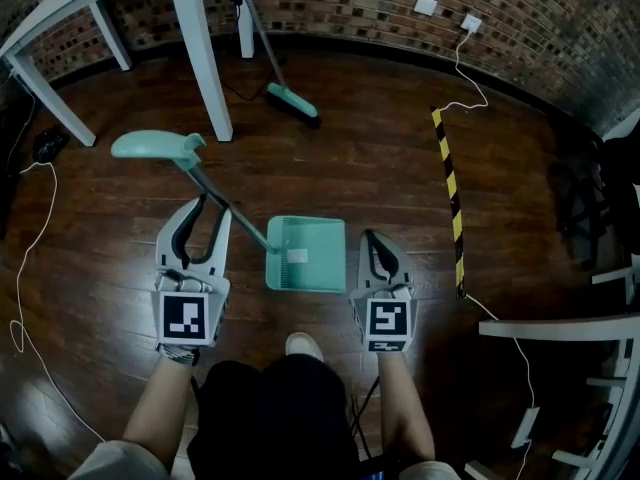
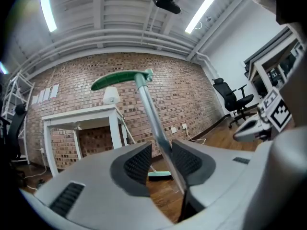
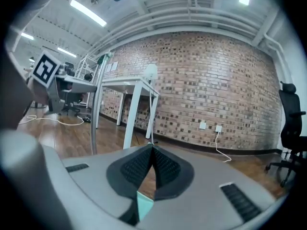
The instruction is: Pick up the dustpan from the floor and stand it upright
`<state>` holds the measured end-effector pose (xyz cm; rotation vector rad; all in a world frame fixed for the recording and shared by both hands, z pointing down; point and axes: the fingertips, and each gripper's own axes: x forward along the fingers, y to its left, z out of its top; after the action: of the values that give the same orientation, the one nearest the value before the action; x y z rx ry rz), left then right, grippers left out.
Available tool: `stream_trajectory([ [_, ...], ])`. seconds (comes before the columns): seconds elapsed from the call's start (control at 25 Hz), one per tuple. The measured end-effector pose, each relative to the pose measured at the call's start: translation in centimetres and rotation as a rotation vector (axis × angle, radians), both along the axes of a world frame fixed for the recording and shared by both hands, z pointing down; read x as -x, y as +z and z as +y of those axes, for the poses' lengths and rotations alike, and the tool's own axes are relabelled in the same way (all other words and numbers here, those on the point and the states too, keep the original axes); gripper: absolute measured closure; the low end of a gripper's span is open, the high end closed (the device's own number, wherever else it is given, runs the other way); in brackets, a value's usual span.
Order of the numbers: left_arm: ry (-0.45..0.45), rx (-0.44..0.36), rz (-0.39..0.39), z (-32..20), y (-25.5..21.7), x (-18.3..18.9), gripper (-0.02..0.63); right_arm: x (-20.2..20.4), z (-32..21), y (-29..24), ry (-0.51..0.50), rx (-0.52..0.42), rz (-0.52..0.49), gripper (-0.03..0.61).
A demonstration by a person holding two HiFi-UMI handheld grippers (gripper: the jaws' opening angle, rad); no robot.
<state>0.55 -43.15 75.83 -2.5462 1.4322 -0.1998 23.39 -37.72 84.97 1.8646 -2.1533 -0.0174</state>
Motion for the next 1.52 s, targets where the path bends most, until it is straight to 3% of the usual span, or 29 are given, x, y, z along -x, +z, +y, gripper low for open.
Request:
stream_trajectory([
  [0.16, -0.011, 0.035, -0.006, 1.2, -4.5, 0.4, 0.461, -0.2, 2.7, -9.8, -0.003, -0.055, -0.033, 0.592],
  [0.2, -0.004, 0.049, -0.007, 1.6, -6.0, 0.6, 0.492, 0.1, 3.3, -12.6, -0.018, -0.054, -0.025, 0.594],
  [0.28, 0.048, 0.071, -0.005, 2.6, -9.6, 0.8, 0.615, 0.9, 4.2, -18.4, -0.052, -0.031, -0.002, 0.592],
  [0.44, 0.143, 0.095, -0.037, 3.9, -19.6, 1.2, 0.617, 1.3, 4.7, -32.2, -0.100, -0.051, 0.015, 0.592],
  [0.6, 0.211, 0.129, -0.007, 5.9, -30.4, 2.6, 0.618, 2.9, 5.9, -43.2, -0.139, -0.035, 0.003, 0.592],
  [0.8, 0.195, 0.103, 0.057, 8.2, -44.4, 5.1, 0.617, 3.3, 7.8, -55.5, -0.150, -0.087, -0.088, 0.591],
  [0.92, 0.182, 0.122, 0.084, 10.6, -49.3, 7.5, 0.618, 4.1, 9.6, -59.5, -0.129, -0.072, -0.177, 0.591],
  [1.08, 0.203, 0.124, 0.054, 13.0, -52.9, 9.0, 0.618, 4.5, 13.1, -63.9, -0.093, -0.077, -0.276, 0.594],
  [1.32, 0.185, 0.129, 0.102, 15.4, -56.0, 10.9, 0.618, 5.4, 17.5, -66.8, -0.041, -0.104, -0.293, 0.595],
  [1.52, 0.224, 0.072, 0.033, 18.3, -58.0, 10.7, 0.617, 6.3, 19.4, -68.3, -0.069, -0.128, -0.266, 0.594],
])
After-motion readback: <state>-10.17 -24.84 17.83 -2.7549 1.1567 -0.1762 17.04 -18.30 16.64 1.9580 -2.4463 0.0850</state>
